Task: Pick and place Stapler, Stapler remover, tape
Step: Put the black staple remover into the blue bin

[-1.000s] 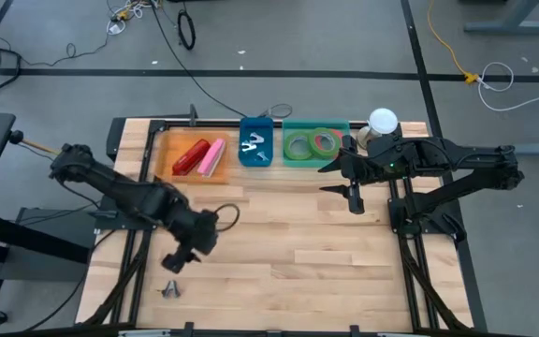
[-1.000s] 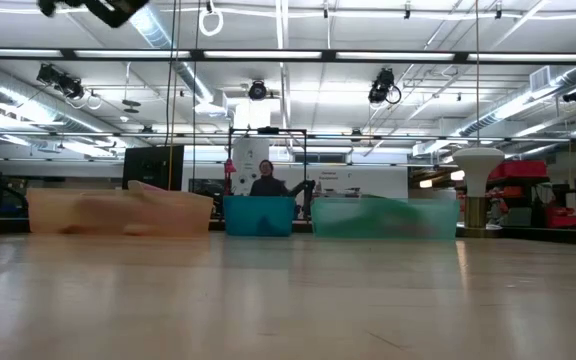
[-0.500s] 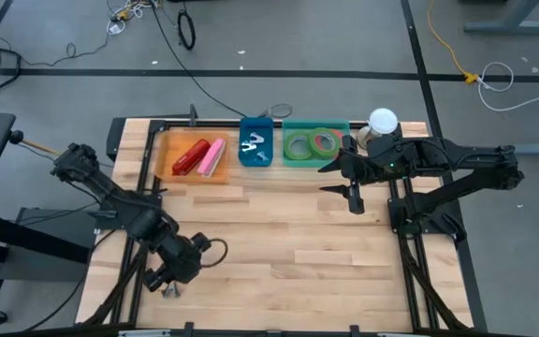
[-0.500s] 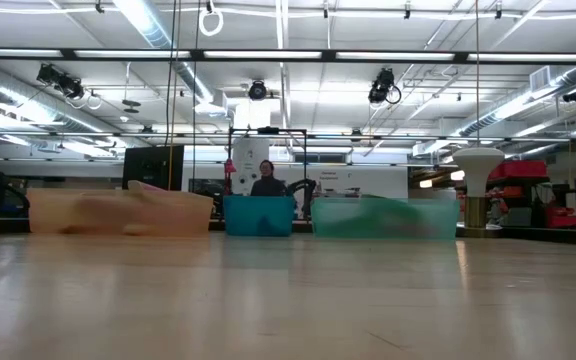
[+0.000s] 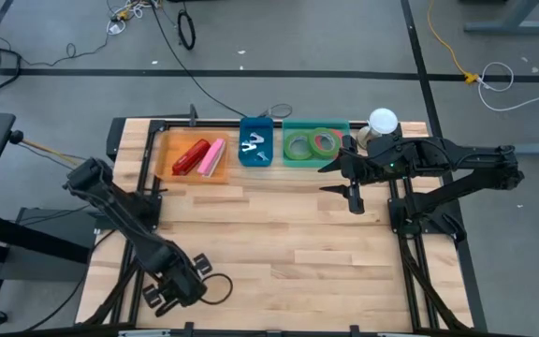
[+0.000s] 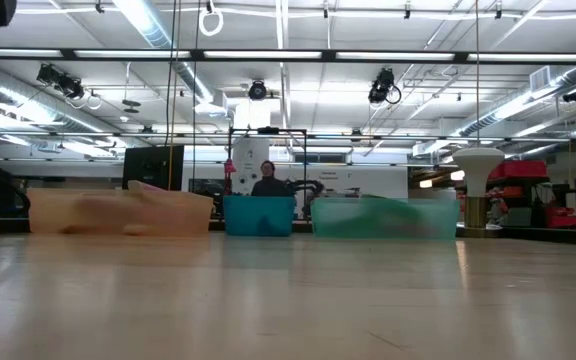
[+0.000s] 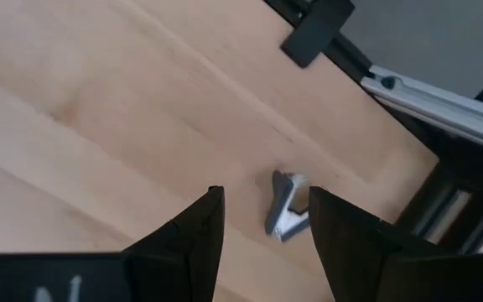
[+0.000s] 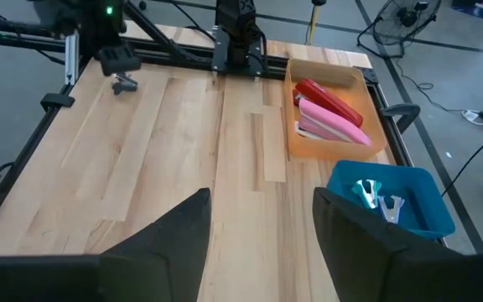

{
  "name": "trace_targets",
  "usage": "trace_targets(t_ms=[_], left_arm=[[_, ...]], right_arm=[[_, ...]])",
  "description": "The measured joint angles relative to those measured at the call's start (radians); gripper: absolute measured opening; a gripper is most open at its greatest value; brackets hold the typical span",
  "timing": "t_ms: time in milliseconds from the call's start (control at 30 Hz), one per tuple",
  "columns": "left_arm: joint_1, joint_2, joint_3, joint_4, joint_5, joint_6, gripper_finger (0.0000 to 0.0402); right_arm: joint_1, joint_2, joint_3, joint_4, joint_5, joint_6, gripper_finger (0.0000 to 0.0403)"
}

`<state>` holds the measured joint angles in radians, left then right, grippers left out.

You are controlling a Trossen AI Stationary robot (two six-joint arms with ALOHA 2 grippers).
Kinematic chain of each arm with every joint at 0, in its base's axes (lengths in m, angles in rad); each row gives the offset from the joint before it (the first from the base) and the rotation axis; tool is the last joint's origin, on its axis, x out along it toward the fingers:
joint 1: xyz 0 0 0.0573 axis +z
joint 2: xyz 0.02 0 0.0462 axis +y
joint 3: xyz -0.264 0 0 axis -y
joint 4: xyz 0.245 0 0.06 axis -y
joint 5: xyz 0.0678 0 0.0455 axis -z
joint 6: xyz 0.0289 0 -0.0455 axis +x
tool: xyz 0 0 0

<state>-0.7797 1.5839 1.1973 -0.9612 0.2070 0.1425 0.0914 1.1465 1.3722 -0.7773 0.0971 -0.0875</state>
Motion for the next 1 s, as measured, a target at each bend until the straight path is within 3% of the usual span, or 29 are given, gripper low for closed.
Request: trace_targets(t_ms=[267, 1000], left_arm=[[-0.042, 0.063, -0.013, 0.064, 0.002, 0.0, 0.0177], [-0.062, 0.063, -0.315, 0.305, 0.066, 0.006, 0.0177]], right_arm=[[0.0, 0.0, 0.0, 0.0, 0.0, 0.0, 0.021], [0.0, 0.0, 0.0, 0.0, 0.0, 0.004, 0.021]])
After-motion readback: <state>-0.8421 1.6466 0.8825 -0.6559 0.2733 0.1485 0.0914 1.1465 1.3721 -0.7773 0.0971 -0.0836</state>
